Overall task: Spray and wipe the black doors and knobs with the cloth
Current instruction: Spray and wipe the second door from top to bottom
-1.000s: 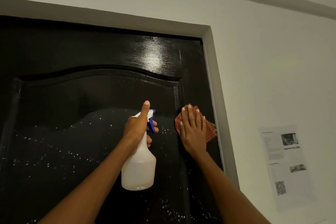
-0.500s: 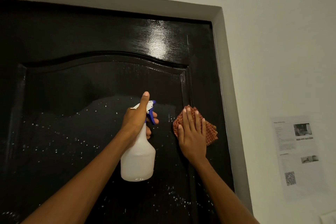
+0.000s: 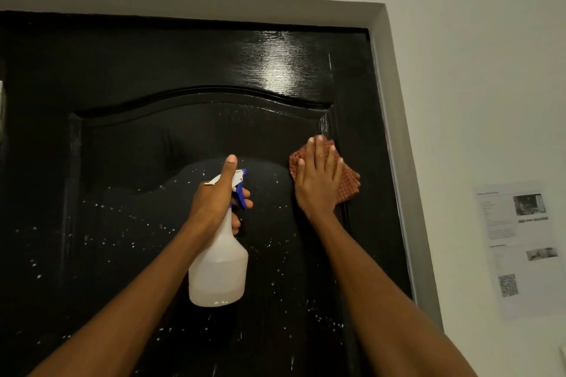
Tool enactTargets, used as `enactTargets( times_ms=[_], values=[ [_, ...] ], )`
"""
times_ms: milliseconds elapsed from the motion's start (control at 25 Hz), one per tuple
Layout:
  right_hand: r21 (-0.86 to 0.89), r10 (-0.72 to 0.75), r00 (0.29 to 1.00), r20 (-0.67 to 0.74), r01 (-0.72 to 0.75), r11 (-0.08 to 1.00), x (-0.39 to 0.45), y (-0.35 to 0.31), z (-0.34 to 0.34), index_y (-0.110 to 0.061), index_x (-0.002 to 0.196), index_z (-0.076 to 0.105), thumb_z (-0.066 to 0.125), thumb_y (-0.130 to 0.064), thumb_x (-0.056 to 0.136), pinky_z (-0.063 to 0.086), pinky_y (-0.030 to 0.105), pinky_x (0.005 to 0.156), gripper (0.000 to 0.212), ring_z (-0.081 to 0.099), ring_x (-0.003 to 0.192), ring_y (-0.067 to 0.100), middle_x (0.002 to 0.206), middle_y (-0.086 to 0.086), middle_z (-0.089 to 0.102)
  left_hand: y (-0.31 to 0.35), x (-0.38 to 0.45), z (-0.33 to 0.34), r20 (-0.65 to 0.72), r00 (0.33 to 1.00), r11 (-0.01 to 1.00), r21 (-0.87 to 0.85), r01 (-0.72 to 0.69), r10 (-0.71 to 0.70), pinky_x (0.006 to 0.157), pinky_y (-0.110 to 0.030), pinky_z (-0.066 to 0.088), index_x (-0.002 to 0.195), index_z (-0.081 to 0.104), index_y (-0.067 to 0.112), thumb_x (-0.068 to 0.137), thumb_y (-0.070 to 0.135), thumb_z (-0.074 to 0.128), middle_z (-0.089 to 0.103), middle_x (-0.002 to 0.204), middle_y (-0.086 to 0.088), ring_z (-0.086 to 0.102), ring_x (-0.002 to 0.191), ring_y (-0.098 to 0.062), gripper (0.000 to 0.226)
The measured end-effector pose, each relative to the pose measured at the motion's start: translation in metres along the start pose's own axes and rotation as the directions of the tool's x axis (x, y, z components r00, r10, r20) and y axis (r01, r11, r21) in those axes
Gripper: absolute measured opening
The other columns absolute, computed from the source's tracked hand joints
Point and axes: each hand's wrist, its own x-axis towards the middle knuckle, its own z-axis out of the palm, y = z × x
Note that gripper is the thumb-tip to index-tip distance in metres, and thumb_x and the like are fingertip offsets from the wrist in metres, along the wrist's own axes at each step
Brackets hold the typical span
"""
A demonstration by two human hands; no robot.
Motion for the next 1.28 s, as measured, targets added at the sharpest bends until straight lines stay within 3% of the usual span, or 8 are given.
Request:
enactTargets(
  times_ms=[200, 320, 560, 920, 1040, 1120, 1200, 1280],
  values=[
    [-0.109, -0.579, 0.766, 0.279, 0.624, 0.774, -0.038, -0.032, 0.02, -0.026, 0.166, -0.002, 0.022, -0.048, 0.111, -0.002, 0.055, 0.128, 0.064, -0.015, 0.159, 0.027, 0.173, 0.001, -0.012, -0.02, 0.001, -0.023, -0.084, 0.996, 1.0, -0.024, 0.0, -0.002, 0.05, -0.03, 0.05, 0.092, 0.072, 0.007, 0.092, 0.074, 0.034, 0.076, 0.085, -0.013, 0.06, 0.056, -0.026, 0.077],
    [-0.112, -0.675, 0.674, 0.299, 0.728, 0.677, -0.077, -0.002, 0.015, -0.032, 0.166, 0.0, 0.028, -0.052, 0.109, -0.013, 0.047, 0.127, 0.066, -0.013, 0.159, 0.023, 0.174, -0.002, -0.009, -0.03, 0.0, -0.025, -0.091, 0.996, 0.999, -0.04, 0.013, -0.017, 0.049, -0.029, 0.049, 0.092, 0.072, 0.005, 0.092, 0.074, 0.036, 0.076, 0.084, -0.014, 0.059, 0.055, -0.026, 0.078],
    [-0.051, -0.085, 0.995, 0.052, 0.088, 0.995, -0.073, 0.034, 0.006, -0.032, 0.166, 0.004, 0.026, -0.051, 0.108, 0.001, 0.048, 0.13, 0.065, -0.005, 0.16, 0.024, 0.174, -0.003, -0.005, -0.038, -0.005, -0.044, -0.045, 0.998, 0.999, -0.025, 0.045, -0.046, 0.048, -0.029, 0.049, 0.093, 0.072, 0.003, 0.091, 0.075, 0.036, 0.076, 0.085, -0.015, 0.057, 0.054, -0.025, 0.08],
    [0.205, 0.518, 0.855, -0.034, -0.501, 0.841, -0.093, -0.067, 0.031, -0.022, 0.165, -0.008, 0.013, -0.05, 0.107, 0.008, 0.062, 0.125, 0.068, -0.004, 0.159, 0.037, 0.174, 0.006, -0.008, -0.035, -0.002, -0.109, -0.047, 0.999, 1.0, -0.015, 0.023, -0.024, 0.043, -0.027, 0.048, 0.095, 0.07, 0.002, 0.091, 0.073, 0.037, 0.075, 0.088, -0.017, 0.056, 0.046, -0.022, 0.079],
    [0.13, 0.265, 0.964, 0.015, -0.264, 0.956, -0.06, -0.102, 0.033, -0.022, 0.166, -0.006, 0.018, -0.049, 0.11, -0.004, 0.057, 0.127, 0.067, -0.012, 0.158, 0.036, 0.173, 0.006, -0.014, -0.032, 0.003, -0.122, -0.057, 0.998, 0.999, -0.03, -0.012, 0.01, 0.042, -0.026, 0.048, 0.096, 0.07, 0.004, 0.091, 0.073, 0.037, 0.075, 0.085, -0.016, 0.056, 0.045, -0.022, 0.077],
    [0.002, -0.187, 0.974, 0.131, 0.188, 0.982, -0.064, -0.112, 0.039, -0.024, 0.166, -0.007, 0.022, -0.049, 0.111, -0.008, 0.054, 0.127, 0.067, -0.017, 0.158, 0.032, 0.172, 0.003, -0.019, -0.033, 0.006, -0.125, -0.076, 0.997, 0.999, -0.042, -0.027, 0.024, 0.044, -0.027, 0.048, 0.097, 0.07, 0.006, 0.092, 0.073, 0.037, 0.075, 0.085, -0.015, 0.057, 0.046, -0.023, 0.075],
    [-0.048, -0.611, 0.713, 0.343, 0.663, 0.747, -0.078, -0.098, 0.034, -0.027, 0.166, -0.007, 0.023, -0.051, 0.111, -0.008, 0.051, 0.128, 0.067, -0.02, 0.158, 0.027, 0.172, -0.001, -0.019, -0.036, 0.006, -0.123, -0.076, 0.997, 0.998, -0.057, -0.022, 0.017, 0.046, -0.028, 0.048, 0.096, 0.07, 0.005, 0.092, 0.073, 0.037, 0.076, 0.085, -0.016, 0.058, 0.048, -0.024, 0.076],
    [0.002, -0.691, 0.566, 0.449, 0.773, 0.634, -0.087, -0.061, 0.021, -0.031, 0.165, -0.007, 0.024, -0.054, 0.11, -0.013, 0.048, 0.127, 0.068, -0.022, 0.157, 0.02, 0.171, -0.008, -0.02, -0.041, 0.004, -0.118, -0.047, 0.999, 0.997, -0.071, 0.002, -0.005, 0.046, -0.028, 0.048, 0.097, 0.071, 0.002, 0.092, 0.072, 0.038, 0.075, 0.085, -0.018, 0.057, 0.048, -0.023, 0.078]
  ],
)
